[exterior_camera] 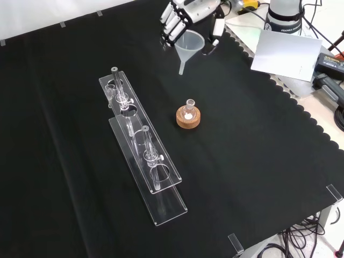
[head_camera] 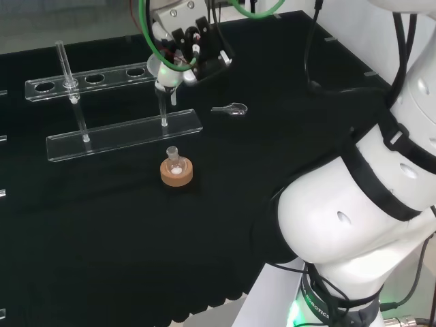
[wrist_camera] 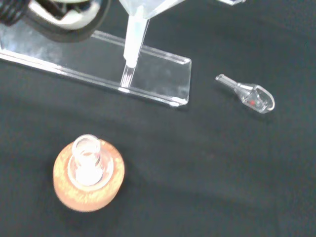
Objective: Put the funnel back on the funnel stand.
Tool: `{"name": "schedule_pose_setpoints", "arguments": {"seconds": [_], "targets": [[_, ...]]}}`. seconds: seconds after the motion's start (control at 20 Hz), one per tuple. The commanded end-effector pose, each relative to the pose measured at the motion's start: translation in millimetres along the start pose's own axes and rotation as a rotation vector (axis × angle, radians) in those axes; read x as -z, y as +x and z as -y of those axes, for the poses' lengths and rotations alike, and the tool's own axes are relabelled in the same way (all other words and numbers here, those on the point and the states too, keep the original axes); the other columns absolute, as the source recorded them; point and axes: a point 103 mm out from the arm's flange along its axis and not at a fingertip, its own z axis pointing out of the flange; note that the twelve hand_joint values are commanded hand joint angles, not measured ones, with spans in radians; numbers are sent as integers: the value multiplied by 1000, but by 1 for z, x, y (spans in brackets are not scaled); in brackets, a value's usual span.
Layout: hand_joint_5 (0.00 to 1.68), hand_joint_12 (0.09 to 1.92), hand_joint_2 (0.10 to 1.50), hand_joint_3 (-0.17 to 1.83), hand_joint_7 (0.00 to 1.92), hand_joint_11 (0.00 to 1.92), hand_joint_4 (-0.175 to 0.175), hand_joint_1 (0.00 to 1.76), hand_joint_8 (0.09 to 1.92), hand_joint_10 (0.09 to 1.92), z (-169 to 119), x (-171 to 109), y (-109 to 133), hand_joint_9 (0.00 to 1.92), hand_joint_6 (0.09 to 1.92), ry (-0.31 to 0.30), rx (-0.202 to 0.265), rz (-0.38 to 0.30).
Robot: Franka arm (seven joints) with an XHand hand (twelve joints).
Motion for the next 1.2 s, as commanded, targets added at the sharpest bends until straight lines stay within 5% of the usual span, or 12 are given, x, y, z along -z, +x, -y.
{"name": "schedule_pose_setpoints", "arguments": {"seconds": [0.05, 0.75, 1.2], "targets": [[913, 1223, 757, 544, 636, 687, 82, 893, 628, 436, -9, 15, -15, 870, 575, -11, -16, -1], [905, 1185, 760, 545, 627, 719, 62, 906, 637, 433, -68, 58, -60, 880, 597, -65, -47, -55], [902, 1168, 761, 544, 623, 731, 56, 910, 641, 427, -116, 53, -69, 885, 602, -44, -43, -63]]}}
